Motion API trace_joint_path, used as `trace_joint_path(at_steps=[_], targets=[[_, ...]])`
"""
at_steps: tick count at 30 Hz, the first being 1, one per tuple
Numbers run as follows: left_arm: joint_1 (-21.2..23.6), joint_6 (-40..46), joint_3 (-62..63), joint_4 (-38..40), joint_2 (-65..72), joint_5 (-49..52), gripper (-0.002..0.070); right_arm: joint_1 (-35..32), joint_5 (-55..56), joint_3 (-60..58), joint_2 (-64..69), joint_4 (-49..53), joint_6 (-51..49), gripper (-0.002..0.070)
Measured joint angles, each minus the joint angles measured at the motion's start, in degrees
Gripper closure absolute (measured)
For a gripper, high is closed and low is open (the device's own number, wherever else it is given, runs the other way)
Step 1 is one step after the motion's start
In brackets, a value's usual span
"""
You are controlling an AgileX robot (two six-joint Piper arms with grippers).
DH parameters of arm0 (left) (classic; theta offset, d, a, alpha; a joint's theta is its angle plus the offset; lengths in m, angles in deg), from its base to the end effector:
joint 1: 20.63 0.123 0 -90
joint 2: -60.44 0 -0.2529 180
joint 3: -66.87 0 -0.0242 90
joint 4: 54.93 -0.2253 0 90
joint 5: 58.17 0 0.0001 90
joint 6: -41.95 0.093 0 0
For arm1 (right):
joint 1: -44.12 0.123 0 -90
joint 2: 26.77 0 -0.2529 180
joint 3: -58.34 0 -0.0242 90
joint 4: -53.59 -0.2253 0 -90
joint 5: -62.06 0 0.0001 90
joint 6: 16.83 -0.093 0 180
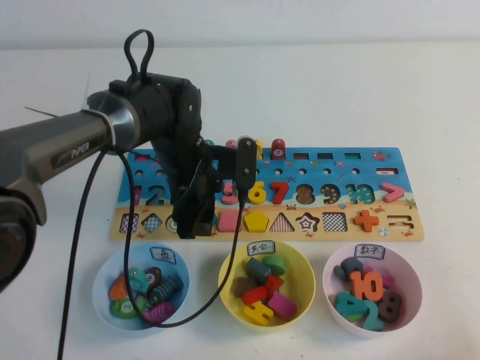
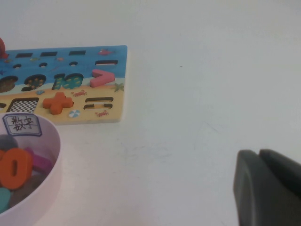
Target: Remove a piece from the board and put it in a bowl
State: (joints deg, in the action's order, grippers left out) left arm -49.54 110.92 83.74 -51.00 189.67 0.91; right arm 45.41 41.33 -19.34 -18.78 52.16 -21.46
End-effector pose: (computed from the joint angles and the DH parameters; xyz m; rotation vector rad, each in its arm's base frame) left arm 0.3399 -0.1940 0.1638 2.2167 1.9920 -0.0097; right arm 0.0615 0.0022 0.1730 0.0697 1.8567 0.0962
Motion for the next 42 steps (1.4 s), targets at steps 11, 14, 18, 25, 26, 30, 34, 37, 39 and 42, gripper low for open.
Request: trace_joint_path(at_steps=[11, 14, 18, 25, 26, 30, 34, 37, 39, 42], targets=[[0.0, -0.3, 0.1, 0.2, 0.0, 0.0, 0.0395, 0.0, 0.0, 0.0, 0.0, 0.0, 0.0, 0.0694], [0.0, -0.6, 0.3, 0.2, 0.0, 0.5, 0.0395, 0.0, 0.0, 0.0, 0.0, 0.0, 0.0, 0.0694], [0.0, -1.6, 0.3, 0.2, 0.0, 1.1, 0.0395, 0.0, 0.0, 0.0, 0.0, 0.0, 0.0, 0.0694], [0.0, -2.3, 1.7, 0.0, 0.4, 3.1, 0.0395, 0.0, 0.0, 0.0, 0.0, 0.0, 0.0, 0.0694], [0.0, -2.3, 2.4, 0.0, 0.5, 3.8, 0.0395, 0.0, 0.0, 0.0, 0.0, 0.0, 0.0, 0.0694], [0.0, -2.7, 5.5, -0.1, 0.9, 5.8, 0.0395, 0.0, 0.0, 0.0, 0.0, 0.0, 0.0, 0.0694], [0.0, -2.8, 8.7, -0.2, 0.9, 8.8, 0.0395, 0.0, 0.0, 0.0, 0.0, 0.0, 0.0, 0.0694], [0.0, -3.7, 10.2, -0.4, 0.9, 9.9, 0.0395, 0.0, 0.0, 0.0, 0.0, 0.0, 0.0, 0.0694], [0.0, -5.4, 10.8, -0.5, 0.7, 10.0, 0.0395, 0.0, 0.0, 0.0, 0.0, 0.0, 0.0, 0.0694], [0.0, -8.2, 10.9, -0.8, -0.4, 10.3, 0.0395, 0.0, 0.0, 0.0, 0.0, 0.0, 0.0, 0.0694]])
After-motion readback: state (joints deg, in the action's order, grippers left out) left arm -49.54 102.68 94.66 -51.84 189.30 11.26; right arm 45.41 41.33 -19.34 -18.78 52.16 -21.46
